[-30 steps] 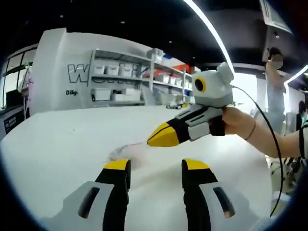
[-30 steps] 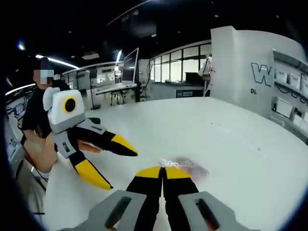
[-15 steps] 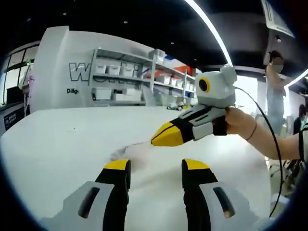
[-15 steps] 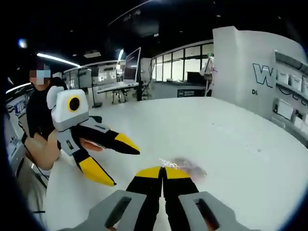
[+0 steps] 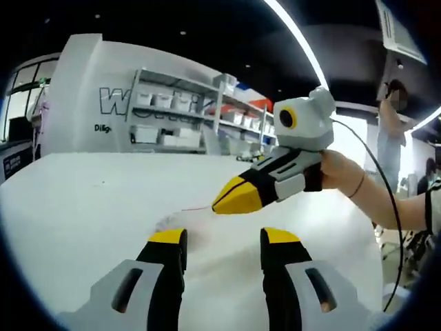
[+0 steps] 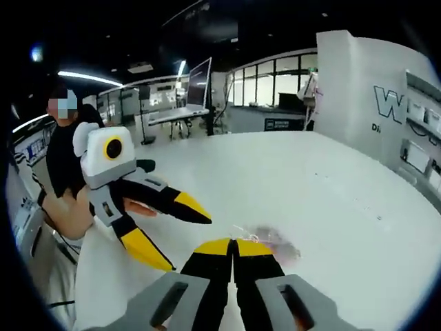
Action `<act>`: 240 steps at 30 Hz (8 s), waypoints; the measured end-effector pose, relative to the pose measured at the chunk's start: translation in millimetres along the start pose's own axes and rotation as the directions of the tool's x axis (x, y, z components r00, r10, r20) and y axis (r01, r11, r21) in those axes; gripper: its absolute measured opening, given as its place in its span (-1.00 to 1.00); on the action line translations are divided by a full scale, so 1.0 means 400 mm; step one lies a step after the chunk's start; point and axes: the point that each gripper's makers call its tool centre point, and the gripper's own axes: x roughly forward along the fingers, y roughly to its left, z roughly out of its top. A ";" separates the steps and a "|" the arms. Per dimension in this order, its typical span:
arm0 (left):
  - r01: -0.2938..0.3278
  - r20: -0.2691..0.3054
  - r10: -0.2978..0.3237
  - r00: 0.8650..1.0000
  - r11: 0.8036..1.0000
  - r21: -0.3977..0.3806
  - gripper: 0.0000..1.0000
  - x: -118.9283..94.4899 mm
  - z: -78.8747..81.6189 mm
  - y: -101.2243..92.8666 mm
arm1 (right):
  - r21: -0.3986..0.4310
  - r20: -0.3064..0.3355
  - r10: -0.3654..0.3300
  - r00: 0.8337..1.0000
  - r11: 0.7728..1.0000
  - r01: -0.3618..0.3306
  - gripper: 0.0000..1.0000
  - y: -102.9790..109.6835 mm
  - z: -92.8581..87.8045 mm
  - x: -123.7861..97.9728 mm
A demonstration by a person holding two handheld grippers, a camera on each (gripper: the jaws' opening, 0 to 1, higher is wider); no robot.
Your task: Open the resealable bag by pulling the two sides of the seal apart until the entire bag opening is separated and visibly accessible.
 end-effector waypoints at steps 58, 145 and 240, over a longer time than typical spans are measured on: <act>0.000 0.014 0.002 1.000 0.997 -0.083 -0.23 0.011 0.001 0.011 | 0.013 0.006 0.077 0.997 0.997 -0.077 -1.00 0.046 -0.024 -0.020; 0.101 0.058 -0.087 0.994 0.945 -0.310 -0.64 0.014 0.008 0.003 | 0.143 0.224 0.189 0.956 0.964 -0.224 -1.00 0.077 -0.002 -0.046; 0.225 0.145 -0.175 0.974 0.827 -0.516 -0.78 0.011 0.021 -0.025 | 0.179 0.336 0.241 0.911 0.933 -0.312 -1.00 0.111 0.013 -0.070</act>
